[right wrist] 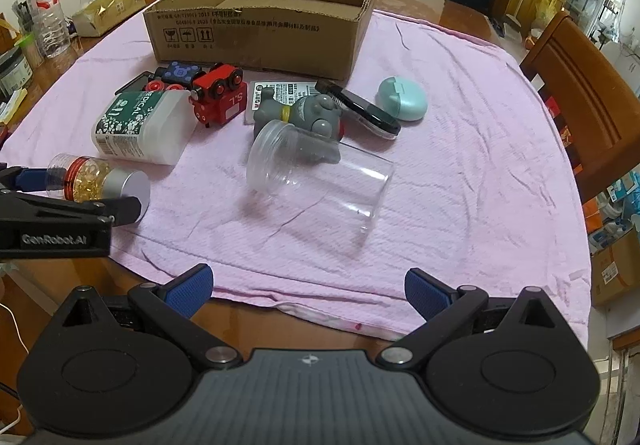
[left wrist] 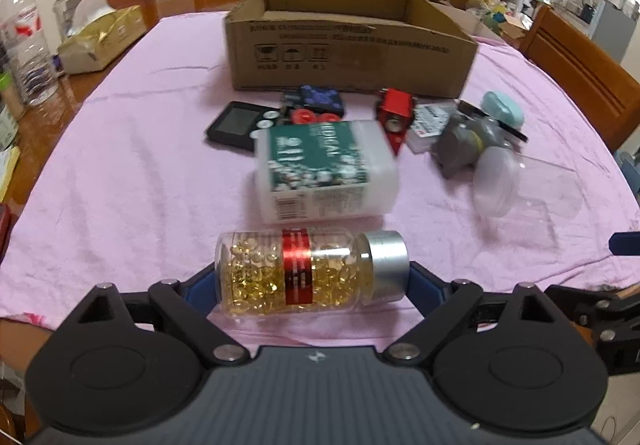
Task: Organize rigid objects
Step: 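Lift the capsule bottle with left tool while right tool grasps the clear jar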
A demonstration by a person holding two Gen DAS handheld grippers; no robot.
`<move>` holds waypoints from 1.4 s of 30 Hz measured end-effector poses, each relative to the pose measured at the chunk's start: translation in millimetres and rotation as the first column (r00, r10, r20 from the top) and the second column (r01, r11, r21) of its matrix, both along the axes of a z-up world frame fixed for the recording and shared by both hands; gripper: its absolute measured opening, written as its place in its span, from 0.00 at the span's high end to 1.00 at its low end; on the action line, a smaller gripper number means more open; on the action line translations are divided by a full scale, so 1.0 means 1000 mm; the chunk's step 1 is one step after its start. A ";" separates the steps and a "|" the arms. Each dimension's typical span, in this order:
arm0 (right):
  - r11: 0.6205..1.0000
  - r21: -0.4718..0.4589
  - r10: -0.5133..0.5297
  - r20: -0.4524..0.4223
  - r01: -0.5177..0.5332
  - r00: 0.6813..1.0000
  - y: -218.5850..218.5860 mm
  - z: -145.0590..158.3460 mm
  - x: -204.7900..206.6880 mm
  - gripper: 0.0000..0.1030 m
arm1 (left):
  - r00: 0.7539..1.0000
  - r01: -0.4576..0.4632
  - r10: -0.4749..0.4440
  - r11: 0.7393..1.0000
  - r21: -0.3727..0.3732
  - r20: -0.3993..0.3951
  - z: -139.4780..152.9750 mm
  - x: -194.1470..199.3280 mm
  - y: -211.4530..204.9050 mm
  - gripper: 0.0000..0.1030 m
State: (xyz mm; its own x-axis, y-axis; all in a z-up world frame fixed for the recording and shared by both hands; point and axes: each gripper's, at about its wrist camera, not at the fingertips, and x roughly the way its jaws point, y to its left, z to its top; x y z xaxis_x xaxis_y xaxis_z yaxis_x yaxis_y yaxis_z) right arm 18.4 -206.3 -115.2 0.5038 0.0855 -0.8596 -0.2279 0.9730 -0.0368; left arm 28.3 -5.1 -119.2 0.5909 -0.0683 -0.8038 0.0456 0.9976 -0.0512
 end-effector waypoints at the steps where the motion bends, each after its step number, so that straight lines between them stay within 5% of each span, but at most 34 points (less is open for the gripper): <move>1: 1.000 0.006 -0.005 -0.001 0.005 1.000 0.000 0.000 0.002 0.00 | 1.000 -0.002 0.002 1.000 0.009 -0.002 0.000 0.000 0.004 0.10; 20: 0.988 0.110 -0.105 -0.017 0.106 0.994 0.007 -0.010 0.061 0.00 | 0.999 -0.040 0.040 0.997 0.060 0.007 0.002 0.013 0.062 0.10; 42: 0.982 -0.026 -0.187 -0.049 0.186 0.981 0.027 -0.016 0.090 0.00 | 0.992 -0.102 0.105 0.994 0.045 -0.076 0.008 0.024 0.066 0.10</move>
